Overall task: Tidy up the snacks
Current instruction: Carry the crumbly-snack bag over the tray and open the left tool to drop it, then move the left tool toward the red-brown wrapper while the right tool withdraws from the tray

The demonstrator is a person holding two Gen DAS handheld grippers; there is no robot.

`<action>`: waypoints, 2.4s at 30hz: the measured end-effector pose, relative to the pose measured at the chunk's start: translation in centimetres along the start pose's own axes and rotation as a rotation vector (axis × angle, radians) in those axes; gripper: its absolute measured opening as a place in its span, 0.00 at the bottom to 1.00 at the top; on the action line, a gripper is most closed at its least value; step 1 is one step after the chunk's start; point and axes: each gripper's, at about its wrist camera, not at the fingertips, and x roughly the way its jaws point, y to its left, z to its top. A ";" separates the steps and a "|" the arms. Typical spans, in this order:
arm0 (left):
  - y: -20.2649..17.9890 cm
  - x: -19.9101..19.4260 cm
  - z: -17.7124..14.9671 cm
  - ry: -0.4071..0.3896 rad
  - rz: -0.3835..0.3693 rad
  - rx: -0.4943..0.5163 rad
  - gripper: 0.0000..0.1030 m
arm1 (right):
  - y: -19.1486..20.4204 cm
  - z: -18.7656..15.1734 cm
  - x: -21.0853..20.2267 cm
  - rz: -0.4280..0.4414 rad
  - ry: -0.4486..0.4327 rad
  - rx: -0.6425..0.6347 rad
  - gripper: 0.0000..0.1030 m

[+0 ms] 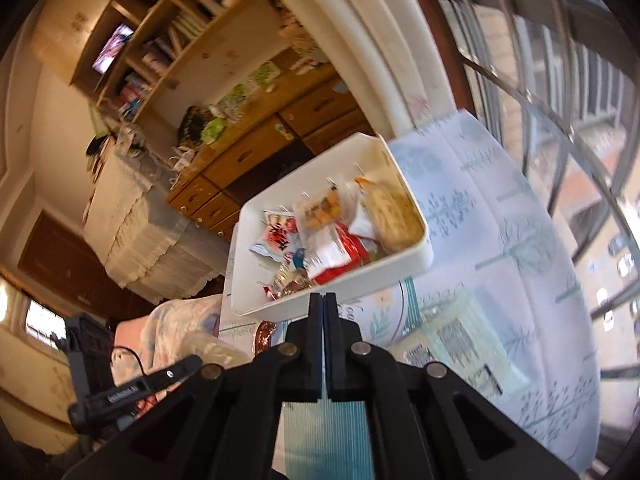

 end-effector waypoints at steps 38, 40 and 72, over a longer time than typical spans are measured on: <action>-5.6 5.5 9.4 -0.094 0.179 0.118 0.62 | 1.0 1.9 3.6 -0.094 0.060 -0.267 0.00; -4.8 4.5 9.1 -0.099 0.194 0.101 0.63 | 1.5 1.6 3.5 -0.100 0.058 -0.271 0.00; 7.3 1.0 0.6 0.117 0.233 0.061 0.83 | 1.4 -4.4 3.1 -0.196 0.175 0.139 0.51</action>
